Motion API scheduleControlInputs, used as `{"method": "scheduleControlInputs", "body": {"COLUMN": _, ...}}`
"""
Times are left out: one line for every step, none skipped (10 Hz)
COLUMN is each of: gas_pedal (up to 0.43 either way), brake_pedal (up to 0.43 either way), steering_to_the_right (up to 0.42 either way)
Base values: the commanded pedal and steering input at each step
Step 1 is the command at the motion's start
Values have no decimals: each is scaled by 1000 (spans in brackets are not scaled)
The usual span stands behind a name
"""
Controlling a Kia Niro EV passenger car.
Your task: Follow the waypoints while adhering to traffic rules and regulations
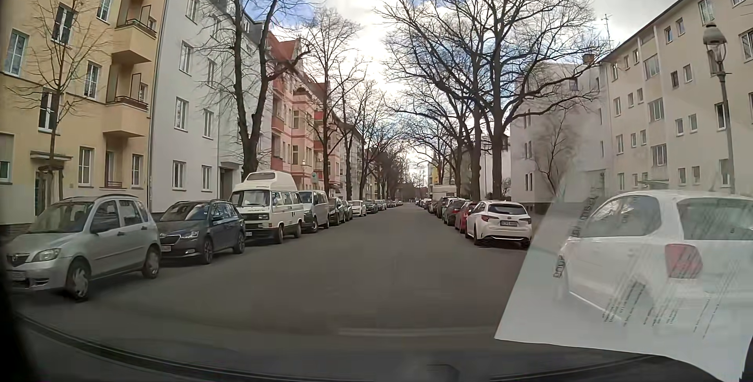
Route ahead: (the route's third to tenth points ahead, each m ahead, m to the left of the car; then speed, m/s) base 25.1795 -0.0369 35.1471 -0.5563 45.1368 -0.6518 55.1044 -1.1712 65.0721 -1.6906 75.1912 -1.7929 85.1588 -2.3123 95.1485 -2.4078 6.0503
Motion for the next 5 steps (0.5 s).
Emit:
{"method": "scheduleControlInputs", "body": {"gas_pedal": 59, "brake_pedal": 30, "steering_to_the_right": 5}}
{"method": "scheduleControlInputs", "body": {"gas_pedal": 59, "brake_pedal": 30, "steering_to_the_right": 5}}
{"method": "scheduleControlInputs", "body": {"gas_pedal": 59, "brake_pedal": 30, "steering_to_the_right": 6}}
{"method": "scheduleControlInputs", "body": {"gas_pedal": 59, "brake_pedal": 30, "steering_to_the_right": 6}}
{"method": "scheduleControlInputs", "body": {"gas_pedal": 59, "brake_pedal": 30, "steering_to_the_right": 6}}
